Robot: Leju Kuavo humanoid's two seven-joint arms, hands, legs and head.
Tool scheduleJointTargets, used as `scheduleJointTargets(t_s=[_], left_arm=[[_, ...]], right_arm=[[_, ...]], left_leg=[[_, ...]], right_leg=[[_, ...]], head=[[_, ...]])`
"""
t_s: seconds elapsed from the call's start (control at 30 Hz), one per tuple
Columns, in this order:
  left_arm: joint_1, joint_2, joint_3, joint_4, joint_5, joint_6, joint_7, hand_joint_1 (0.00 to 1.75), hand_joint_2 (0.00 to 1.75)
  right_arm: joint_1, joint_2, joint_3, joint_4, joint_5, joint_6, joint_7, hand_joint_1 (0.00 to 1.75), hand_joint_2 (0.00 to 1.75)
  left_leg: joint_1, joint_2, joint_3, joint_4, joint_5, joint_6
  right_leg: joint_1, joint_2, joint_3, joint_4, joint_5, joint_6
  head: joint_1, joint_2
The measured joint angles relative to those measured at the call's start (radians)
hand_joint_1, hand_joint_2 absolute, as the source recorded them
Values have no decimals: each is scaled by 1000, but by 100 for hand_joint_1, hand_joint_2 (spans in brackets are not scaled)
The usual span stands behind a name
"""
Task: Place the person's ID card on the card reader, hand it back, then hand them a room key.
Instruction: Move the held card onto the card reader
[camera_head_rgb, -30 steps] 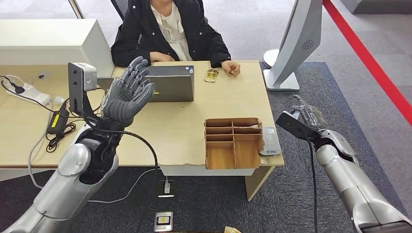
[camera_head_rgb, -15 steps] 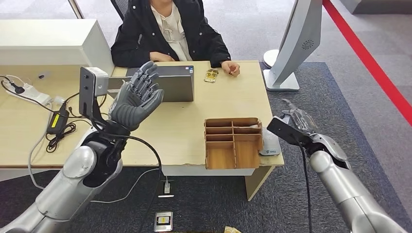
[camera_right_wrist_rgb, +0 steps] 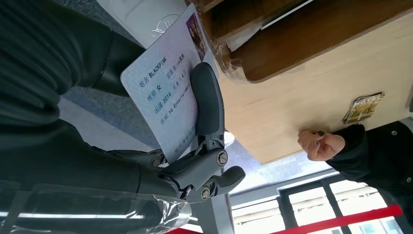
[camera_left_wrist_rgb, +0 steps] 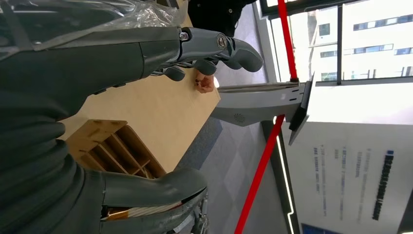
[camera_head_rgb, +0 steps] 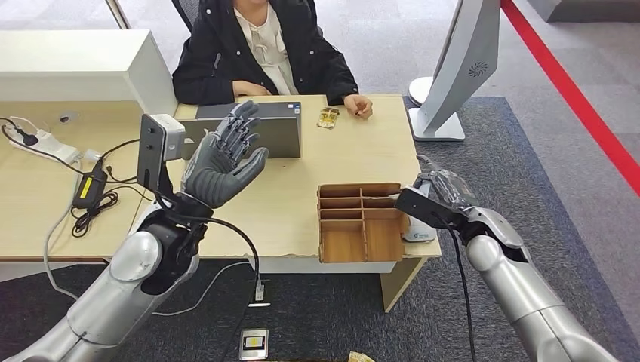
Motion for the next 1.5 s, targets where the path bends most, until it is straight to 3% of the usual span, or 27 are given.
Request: scheduleJointTargets(t_s=[0.63, 0.83, 1.13, 1.5], left_arm=[[64, -55, 80, 10, -109, -111, 38, 0, 175], [86, -65, 121, 6, -139, -142, 65, 0, 175], [81, -46, 129, -19, -79, -60, 80, 0, 175], [40, 5, 99, -49, -8, 22, 89, 0, 175]], right_arm=[[-24, 22, -4, 49, 27, 0, -19, 175, 175], [-57, 5, -36, 62, 34, -14, -10, 175, 175], [-126, -57, -98, 167, 45, -31, -86, 175, 175], [-143, -61, -102, 316, 35, -56, -136, 175, 175]], left_leg=[[0, 0, 1, 0, 0, 0], [0, 0, 0, 0, 0, 0], [0, 0, 0, 0, 0, 0], [0, 0, 0, 0, 0, 0]], right_leg=[[0, 0, 0, 0, 0, 0], [0, 0, 0, 0, 0, 0], [0, 0, 0, 0, 0, 0], [0, 0, 0, 0, 0, 0]], head=[[0, 0], [0, 0], [0, 0], [0, 0]])
